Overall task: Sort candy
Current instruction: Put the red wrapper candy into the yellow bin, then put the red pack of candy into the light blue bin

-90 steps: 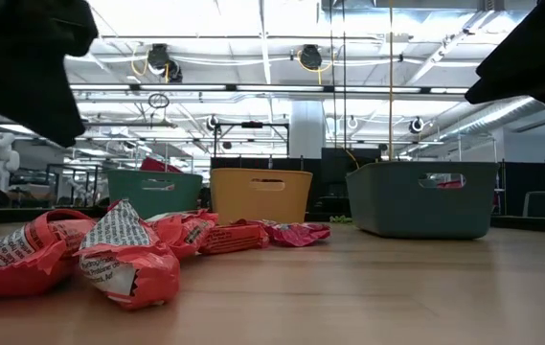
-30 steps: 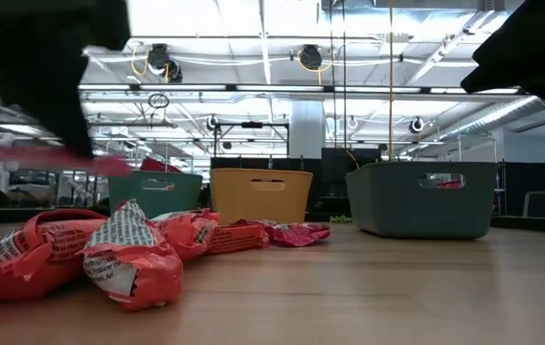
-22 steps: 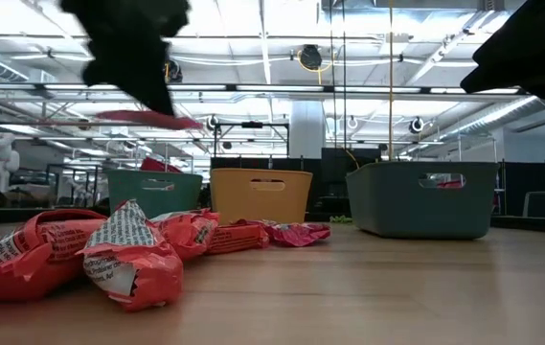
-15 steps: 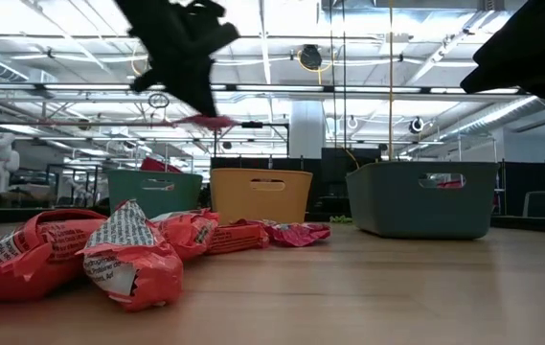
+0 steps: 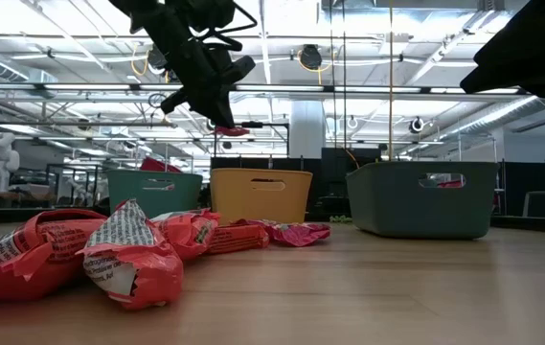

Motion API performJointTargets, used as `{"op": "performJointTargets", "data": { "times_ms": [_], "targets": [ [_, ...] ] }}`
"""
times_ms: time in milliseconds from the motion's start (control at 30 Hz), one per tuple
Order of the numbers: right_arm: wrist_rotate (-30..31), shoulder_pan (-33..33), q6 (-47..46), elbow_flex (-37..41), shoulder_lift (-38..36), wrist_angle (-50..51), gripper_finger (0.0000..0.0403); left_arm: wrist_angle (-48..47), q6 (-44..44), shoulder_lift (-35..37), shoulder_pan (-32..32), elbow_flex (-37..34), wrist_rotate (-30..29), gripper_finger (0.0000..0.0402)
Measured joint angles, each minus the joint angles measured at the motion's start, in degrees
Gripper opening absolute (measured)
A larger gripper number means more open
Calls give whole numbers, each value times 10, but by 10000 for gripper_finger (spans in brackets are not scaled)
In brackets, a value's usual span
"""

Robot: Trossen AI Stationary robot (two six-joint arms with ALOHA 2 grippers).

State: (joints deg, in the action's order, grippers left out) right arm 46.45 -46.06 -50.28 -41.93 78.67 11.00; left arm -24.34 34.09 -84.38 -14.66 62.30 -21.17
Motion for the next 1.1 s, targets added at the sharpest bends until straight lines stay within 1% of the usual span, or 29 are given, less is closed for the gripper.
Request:
{"op": "performJointTargets", "data": {
  "times_ms": [133,267,433,767,1000,1100],
  "targets": [
    [0,0,0,0,0,0,165,13,-1,0,-19,0,1,2],
    [0,0,0,0,0,0,165,38,-10,0,-22,0,2,4],
    [0,0,0,0,0,0,165,62,-15,0,-20,0,2,27],
    [0,0,0,0,0,0,165,60,-15,0,-18,0,2,57],
    [0,0,0,0,0,0,165,58,-16,0,-16,0,47,61],
    [0,0,0,1,0,0,165,58,-22,0,-6,0,63,61]
  ]
}}
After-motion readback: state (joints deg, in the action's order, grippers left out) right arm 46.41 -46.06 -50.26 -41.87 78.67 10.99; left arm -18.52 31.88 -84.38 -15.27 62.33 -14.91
